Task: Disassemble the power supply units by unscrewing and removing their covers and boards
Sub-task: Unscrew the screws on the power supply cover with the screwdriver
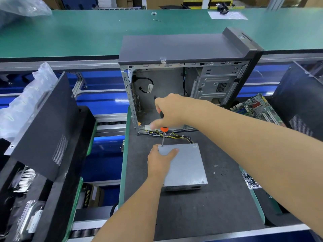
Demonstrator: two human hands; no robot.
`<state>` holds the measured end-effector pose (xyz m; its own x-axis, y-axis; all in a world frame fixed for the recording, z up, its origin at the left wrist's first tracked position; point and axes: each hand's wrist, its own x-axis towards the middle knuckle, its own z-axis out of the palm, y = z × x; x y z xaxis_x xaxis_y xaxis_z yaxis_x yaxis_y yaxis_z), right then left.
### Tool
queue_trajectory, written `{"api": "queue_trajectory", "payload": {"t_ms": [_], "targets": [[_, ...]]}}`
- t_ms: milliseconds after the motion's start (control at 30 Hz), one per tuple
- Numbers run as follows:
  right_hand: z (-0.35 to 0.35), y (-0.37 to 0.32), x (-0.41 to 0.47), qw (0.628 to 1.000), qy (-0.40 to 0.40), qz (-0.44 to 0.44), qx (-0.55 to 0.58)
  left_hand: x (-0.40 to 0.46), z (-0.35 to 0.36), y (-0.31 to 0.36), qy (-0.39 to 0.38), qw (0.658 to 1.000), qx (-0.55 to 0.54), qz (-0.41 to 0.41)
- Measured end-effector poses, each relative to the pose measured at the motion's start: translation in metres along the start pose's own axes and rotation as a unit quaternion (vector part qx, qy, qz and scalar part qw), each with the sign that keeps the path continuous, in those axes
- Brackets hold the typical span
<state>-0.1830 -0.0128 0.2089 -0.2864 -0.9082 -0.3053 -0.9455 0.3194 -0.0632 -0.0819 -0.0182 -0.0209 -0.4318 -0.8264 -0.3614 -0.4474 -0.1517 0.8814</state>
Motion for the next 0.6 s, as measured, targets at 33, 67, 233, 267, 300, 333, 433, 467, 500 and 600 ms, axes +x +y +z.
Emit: {"api": "queue_trajectory", "payload": {"t_ms": [33,67,233,267,300,333,433,467,500,600], "targets": [[-0.0002,-0.0025,-0.0003,0.999,0.012,0.025,-0.019,-0.0001,-0.0001,0.0003,0.000,1.000,0.000,0.000],[-0.0007,-0.0054,-0.0009,0.996,0.033,0.045,-0.074,-0.0003,-0.0004,0.0006,-0.001,1.000,-0.001,0.001],[-0.0020,-0.0033,-0.0007,0.987,0.060,0.030,-0.144,0.0004,-0.0002,-0.0003,-0.006,1.000,0.001,0.001],[-0.0018,-0.0015,-0.0004,0.992,0.055,0.014,-0.115,0.0007,-0.0003,-0.0006,-0.005,1.000,0.000,0.001],[-0.0013,0.0002,0.0003,0.995,0.046,0.000,-0.085,0.0010,-0.0002,-0.0011,-0.003,1.000,0.000,0.002],[-0.0014,0.0008,0.0008,0.998,0.035,-0.011,-0.049,0.0012,-0.0001,-0.0016,-0.002,1.000,0.000,0.003],[-0.0021,0.0011,0.0014,0.999,0.009,-0.010,0.042,0.0009,0.0001,-0.0012,0.001,1.000,0.005,0.003],[-0.0019,0.0013,0.0014,0.998,0.000,-0.006,0.056,0.0010,0.0001,-0.0012,0.001,1.000,0.006,0.003],[-0.0014,0.0012,0.0018,0.998,-0.005,0.002,0.056,0.0009,0.0001,-0.0013,0.000,1.000,0.006,0.004],[-0.0007,-0.0029,0.0008,0.998,0.021,0.052,0.000,0.0018,0.0003,-0.0019,-0.001,1.000,0.004,0.005]]}}
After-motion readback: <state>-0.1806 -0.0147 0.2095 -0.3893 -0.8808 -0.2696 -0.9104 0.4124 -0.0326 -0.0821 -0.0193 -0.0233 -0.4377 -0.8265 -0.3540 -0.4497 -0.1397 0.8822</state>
